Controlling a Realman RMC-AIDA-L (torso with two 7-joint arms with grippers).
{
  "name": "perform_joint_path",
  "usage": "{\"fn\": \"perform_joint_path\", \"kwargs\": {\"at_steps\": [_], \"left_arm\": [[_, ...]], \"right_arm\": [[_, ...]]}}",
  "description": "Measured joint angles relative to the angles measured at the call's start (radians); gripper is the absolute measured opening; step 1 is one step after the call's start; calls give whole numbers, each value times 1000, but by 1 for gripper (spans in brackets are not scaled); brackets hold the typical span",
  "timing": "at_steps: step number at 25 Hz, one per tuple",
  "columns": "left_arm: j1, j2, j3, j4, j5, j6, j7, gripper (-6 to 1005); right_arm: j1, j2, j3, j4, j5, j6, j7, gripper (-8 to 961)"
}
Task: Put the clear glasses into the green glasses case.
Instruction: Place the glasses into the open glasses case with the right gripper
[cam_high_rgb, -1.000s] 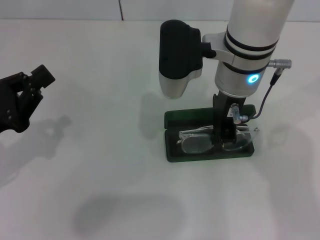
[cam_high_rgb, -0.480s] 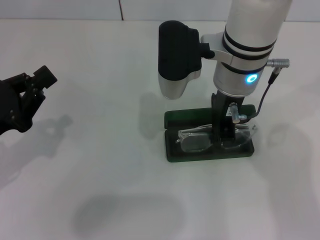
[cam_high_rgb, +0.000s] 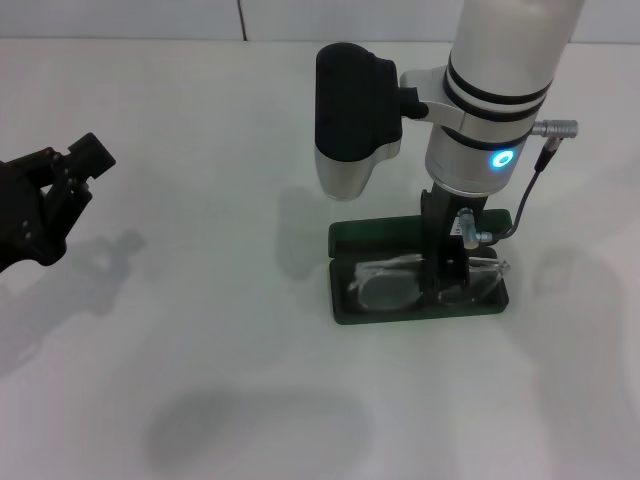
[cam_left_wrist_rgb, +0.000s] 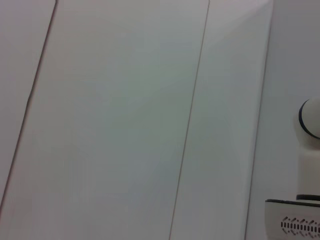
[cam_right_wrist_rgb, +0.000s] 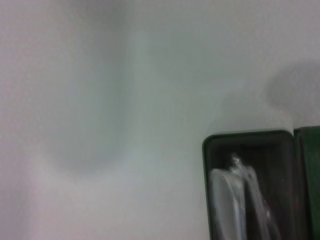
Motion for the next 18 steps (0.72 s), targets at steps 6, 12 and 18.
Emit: {"fn": "perform_joint_path", "kwargs": {"at_steps": [6,12,18], "left_arm": [[2,0,0,0,2,-1,0,67],[2,0,0,0,8,-1,2,67],[2,-1,-1,0,8,-1,3,67]], "right_arm": [[0,0,0,1,0,2,2,98],[0,0,-2,2,-1,1,2,115],[-2,0,-2,-12,-4,-2,10,130]]}}
